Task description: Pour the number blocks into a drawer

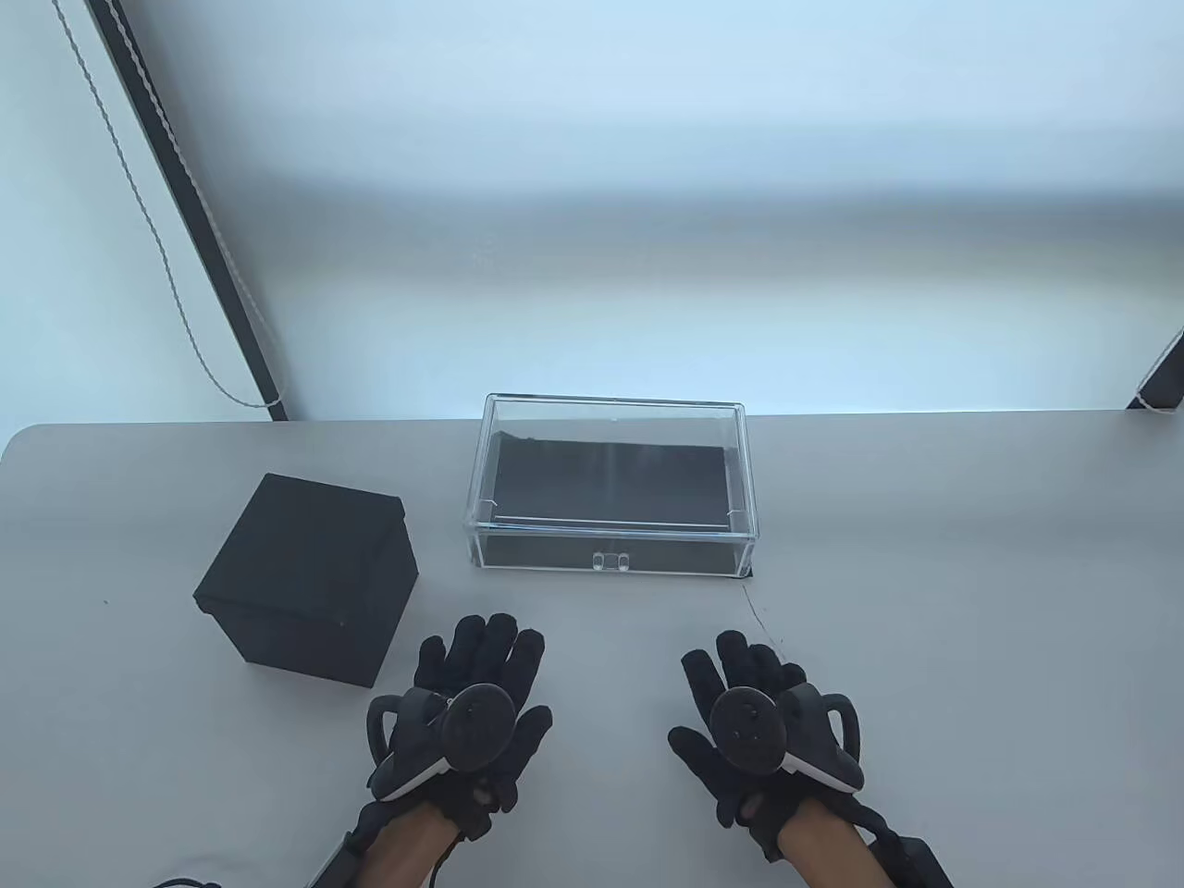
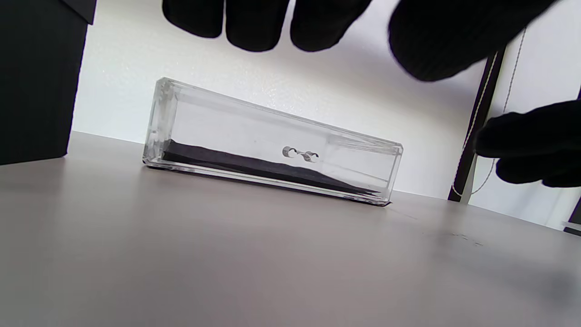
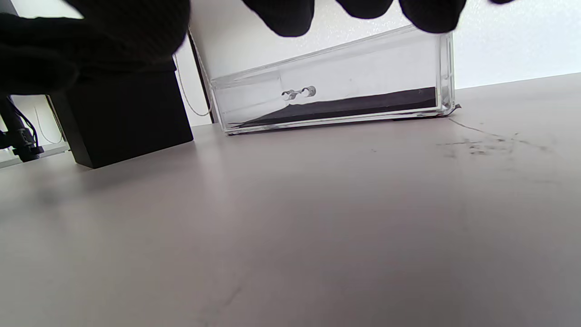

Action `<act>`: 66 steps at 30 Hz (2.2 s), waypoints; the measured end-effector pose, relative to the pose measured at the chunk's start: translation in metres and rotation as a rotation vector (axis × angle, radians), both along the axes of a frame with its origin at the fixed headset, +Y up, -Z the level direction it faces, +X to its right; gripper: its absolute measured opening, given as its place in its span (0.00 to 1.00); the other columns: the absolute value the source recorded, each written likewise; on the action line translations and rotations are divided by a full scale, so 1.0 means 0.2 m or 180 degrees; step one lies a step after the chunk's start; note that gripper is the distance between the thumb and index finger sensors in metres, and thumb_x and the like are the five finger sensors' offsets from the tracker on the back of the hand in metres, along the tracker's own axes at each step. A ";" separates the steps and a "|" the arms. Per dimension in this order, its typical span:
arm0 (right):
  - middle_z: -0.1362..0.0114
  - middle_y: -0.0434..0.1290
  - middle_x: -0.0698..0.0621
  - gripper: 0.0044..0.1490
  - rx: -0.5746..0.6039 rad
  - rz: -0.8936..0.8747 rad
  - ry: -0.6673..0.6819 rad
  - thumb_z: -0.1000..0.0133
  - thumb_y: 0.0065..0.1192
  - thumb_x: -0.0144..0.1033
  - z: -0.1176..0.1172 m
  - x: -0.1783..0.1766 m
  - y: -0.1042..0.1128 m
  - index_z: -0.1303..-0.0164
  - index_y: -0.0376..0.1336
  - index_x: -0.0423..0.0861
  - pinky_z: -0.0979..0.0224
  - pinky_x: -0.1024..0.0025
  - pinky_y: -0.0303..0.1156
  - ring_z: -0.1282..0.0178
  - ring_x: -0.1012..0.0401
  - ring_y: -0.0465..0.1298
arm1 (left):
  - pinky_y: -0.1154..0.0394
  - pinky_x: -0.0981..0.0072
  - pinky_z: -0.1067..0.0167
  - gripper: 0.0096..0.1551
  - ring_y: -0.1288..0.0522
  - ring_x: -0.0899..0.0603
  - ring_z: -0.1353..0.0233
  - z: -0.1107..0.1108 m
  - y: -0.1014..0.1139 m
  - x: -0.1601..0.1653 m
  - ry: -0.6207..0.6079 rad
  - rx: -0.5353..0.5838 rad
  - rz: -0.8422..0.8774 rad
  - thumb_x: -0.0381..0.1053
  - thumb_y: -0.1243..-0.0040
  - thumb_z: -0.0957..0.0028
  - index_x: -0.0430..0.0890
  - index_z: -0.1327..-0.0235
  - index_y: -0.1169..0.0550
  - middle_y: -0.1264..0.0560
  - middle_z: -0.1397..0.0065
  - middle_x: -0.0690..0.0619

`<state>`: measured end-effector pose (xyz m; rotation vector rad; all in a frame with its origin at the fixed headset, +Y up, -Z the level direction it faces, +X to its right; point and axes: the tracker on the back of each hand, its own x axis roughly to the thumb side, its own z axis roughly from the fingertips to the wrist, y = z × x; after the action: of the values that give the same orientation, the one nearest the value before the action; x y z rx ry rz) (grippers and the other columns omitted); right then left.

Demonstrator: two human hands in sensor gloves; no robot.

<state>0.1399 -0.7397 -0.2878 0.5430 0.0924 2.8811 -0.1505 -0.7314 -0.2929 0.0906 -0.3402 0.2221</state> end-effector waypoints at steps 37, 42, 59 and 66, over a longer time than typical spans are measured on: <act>0.20 0.45 0.32 0.53 0.0023 0.0077 -0.0249 0.52 0.55 0.62 -0.02 0.06 0.01 0.24 0.47 0.44 0.31 0.25 0.51 0.26 0.27 0.54 | 0.33 0.33 0.34 0.45 0.34 0.31 0.24 -0.44 -0.11 0.00 0.0755 -0.0919 0.1048 0.71 0.46 0.52 0.52 0.25 0.38 0.36 0.18 0.43; 0.20 0.45 0.32 0.53 -0.0019 0.0094 -0.0297 0.52 0.55 0.62 -0.03 0.07 0.00 0.24 0.47 0.44 0.31 0.25 0.51 0.26 0.27 0.54 | 0.29 0.36 0.37 0.46 0.30 0.31 0.28 -0.55 -0.11 0.04 0.0957 -0.1101 0.1229 0.71 0.45 0.53 0.50 0.26 0.36 0.33 0.20 0.42; 0.20 0.45 0.32 0.53 -0.0060 0.0045 -0.0411 0.52 0.55 0.62 -0.04 0.10 0.01 0.25 0.47 0.44 0.31 0.26 0.52 0.26 0.27 0.54 | 0.18 0.45 0.55 0.42 0.15 0.35 0.47 -0.80 -0.21 0.20 0.1618 -0.1870 0.2097 0.70 0.41 0.54 0.39 0.39 0.24 0.15 0.39 0.39; 0.20 0.45 0.32 0.52 -0.0067 0.0037 -0.0430 0.52 0.55 0.62 -0.04 0.11 0.01 0.25 0.47 0.44 0.31 0.26 0.52 0.26 0.27 0.54 | 0.17 0.45 0.55 0.42 0.14 0.37 0.48 -0.84 -0.28 0.27 0.1857 -0.2257 0.2668 0.68 0.40 0.53 0.35 0.43 0.22 0.13 0.44 0.38</act>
<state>0.1619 -0.7384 -0.2956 0.3441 0.1050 2.9148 -0.0957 -0.7882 -0.4602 -0.4099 0.3934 1.1048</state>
